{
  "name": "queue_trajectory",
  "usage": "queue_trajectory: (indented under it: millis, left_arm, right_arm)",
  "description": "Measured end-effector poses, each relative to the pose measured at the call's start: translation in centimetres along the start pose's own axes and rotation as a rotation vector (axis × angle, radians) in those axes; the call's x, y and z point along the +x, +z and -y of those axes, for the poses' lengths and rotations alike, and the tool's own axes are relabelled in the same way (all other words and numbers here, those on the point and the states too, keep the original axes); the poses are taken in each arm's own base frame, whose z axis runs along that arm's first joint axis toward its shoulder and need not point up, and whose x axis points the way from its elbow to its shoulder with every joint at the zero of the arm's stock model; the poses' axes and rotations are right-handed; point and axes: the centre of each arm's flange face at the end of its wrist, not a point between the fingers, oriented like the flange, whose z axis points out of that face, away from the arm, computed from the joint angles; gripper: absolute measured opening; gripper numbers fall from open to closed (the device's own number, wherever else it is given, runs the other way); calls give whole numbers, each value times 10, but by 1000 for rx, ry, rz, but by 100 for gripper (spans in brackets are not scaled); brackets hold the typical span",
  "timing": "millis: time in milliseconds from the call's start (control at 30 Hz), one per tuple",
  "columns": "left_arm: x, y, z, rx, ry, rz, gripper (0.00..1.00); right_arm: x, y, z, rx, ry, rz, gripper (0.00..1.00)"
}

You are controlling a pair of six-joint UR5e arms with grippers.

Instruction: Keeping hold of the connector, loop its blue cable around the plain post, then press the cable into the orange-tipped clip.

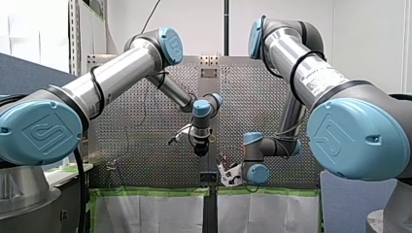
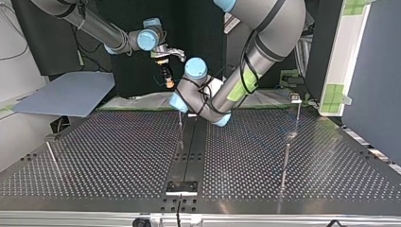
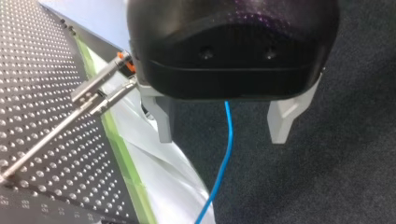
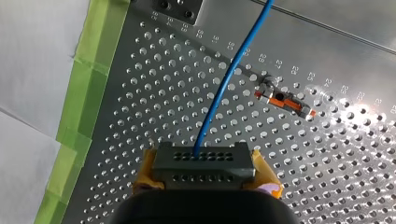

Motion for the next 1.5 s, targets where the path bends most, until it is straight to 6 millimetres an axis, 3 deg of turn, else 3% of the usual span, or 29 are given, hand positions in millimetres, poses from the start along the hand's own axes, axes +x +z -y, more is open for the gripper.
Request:
queue_trajectory:
  millis: [400, 833, 1300, 1500]
  left_arm:
    - [14, 39, 9, 0, -2, 11, 100]
    - [9, 57, -1, -8, -47, 72, 100]
    - [50, 125, 7, -28, -49, 25, 100]
    - [53, 136, 3, -32, -69, 35, 100]
  right_arm:
    - [0, 0, 1, 2, 0, 2, 0]
    - [1, -1, 3, 6, -3, 1, 0]
    - [2, -2, 6, 11, -13, 2, 0]
    - [3, -1, 7, 12, -14, 0, 0]
